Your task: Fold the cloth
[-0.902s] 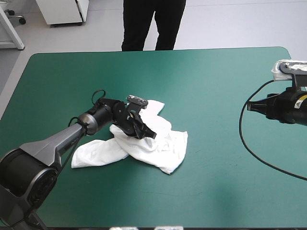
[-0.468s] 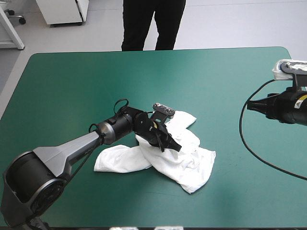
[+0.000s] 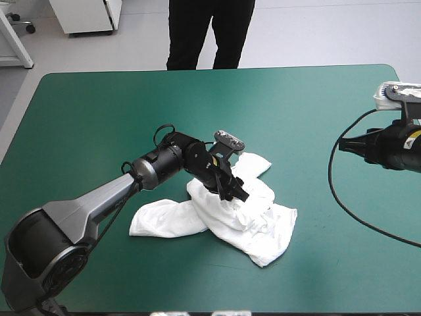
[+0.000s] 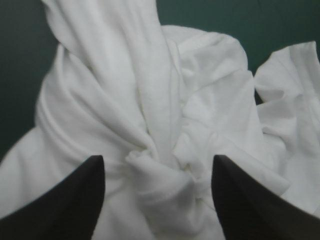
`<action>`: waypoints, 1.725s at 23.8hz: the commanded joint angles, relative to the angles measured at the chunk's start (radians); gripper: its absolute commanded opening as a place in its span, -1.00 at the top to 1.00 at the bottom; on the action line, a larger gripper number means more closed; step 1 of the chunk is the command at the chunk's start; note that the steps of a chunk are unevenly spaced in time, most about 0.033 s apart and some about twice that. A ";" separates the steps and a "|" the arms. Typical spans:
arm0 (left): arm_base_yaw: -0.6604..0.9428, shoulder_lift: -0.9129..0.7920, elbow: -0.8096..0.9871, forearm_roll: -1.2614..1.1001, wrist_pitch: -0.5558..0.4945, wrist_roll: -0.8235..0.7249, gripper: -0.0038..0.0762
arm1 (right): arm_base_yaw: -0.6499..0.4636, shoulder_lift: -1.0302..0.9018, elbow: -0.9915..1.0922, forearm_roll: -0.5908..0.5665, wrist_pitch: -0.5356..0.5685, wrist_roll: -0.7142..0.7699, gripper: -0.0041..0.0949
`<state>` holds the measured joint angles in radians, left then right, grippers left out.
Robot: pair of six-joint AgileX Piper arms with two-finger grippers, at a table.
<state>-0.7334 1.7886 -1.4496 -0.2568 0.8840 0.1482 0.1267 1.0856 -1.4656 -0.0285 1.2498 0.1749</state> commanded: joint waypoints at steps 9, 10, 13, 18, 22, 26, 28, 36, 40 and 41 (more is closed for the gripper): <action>0.201 -0.206 -0.151 0.283 0.281 -0.123 -0.13 | -0.007 -0.009 -0.026 -0.006 -0.002 0.013 0.26; 0.237 -0.232 -0.151 0.283 0.302 -0.116 -0.13 | -0.007 -0.009 -0.026 -0.006 -0.002 0.013 0.26; 0.352 -0.311 -0.135 0.283 0.367 -0.117 -0.13 | -0.007 -0.009 -0.026 -0.006 -0.002 0.015 0.26; 0.389 -0.463 0.051 0.275 0.376 -0.141 -0.13 | -0.007 -0.009 -0.026 0.001 -0.002 0.017 0.26; 0.389 -0.554 0.252 0.248 0.326 -0.176 -0.13 | -0.007 -0.009 -0.026 0.009 -0.002 0.017 0.26; 0.389 -0.582 0.411 0.190 0.241 -0.201 -0.13 | -0.007 -0.009 -0.026 0.019 -0.002 0.017 0.26; 0.389 -0.582 0.478 0.176 0.176 -0.203 -0.13 | -0.007 -0.009 -0.026 0.029 -0.002 0.017 0.26; 0.389 -0.553 0.609 0.160 0.067 -0.211 -0.13 | -0.007 -0.009 -0.026 0.035 -0.002 0.014 0.26; 0.389 -0.510 0.637 0.151 0.024 -0.211 -0.13 | -0.007 -0.009 -0.026 0.035 -0.002 0.014 0.26; 0.389 -0.497 0.637 0.151 0.015 -0.211 -0.13 | -0.007 -0.009 -0.026 0.035 -0.002 0.014 0.26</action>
<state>-0.3456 1.2879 -0.7976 -0.0895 0.9462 -0.0539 0.1267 1.0856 -1.4656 0.0089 1.2498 0.1928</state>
